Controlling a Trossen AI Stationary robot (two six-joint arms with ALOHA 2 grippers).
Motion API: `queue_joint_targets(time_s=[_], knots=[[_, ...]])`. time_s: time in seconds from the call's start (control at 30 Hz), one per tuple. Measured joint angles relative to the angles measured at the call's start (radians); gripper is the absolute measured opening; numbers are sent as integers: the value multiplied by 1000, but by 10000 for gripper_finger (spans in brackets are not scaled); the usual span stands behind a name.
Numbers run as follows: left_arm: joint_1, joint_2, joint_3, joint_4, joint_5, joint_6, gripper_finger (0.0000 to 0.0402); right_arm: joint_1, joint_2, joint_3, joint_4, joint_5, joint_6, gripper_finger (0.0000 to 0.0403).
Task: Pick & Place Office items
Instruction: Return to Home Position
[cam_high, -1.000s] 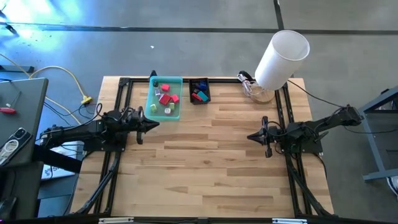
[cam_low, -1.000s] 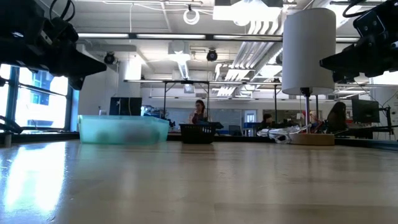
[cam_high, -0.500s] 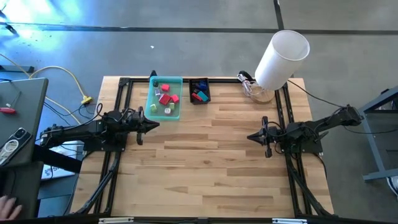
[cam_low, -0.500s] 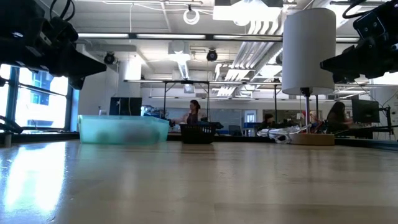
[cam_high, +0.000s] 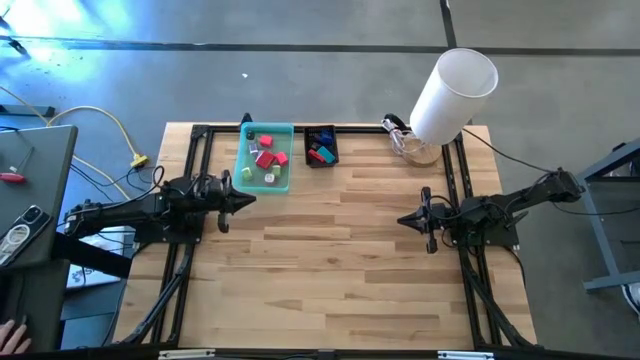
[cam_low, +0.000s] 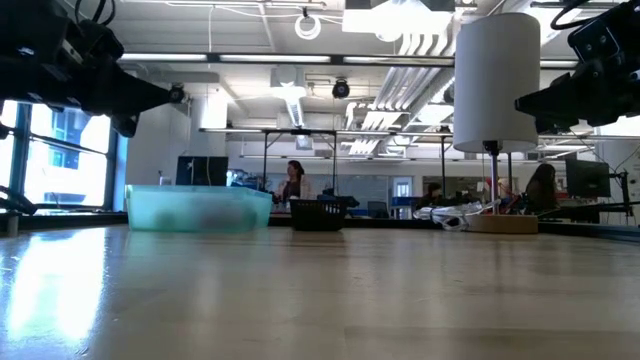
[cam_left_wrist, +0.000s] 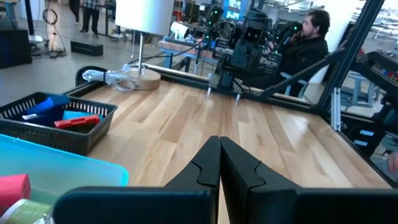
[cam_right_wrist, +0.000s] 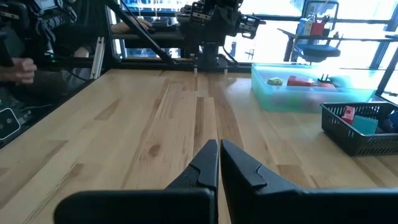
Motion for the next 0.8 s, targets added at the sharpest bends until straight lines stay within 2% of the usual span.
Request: queue_joint_targets(time_s=[0.8], knots=[[0,0,0,10,-8,-1,2,0,0,-1,0,0,0,4]])
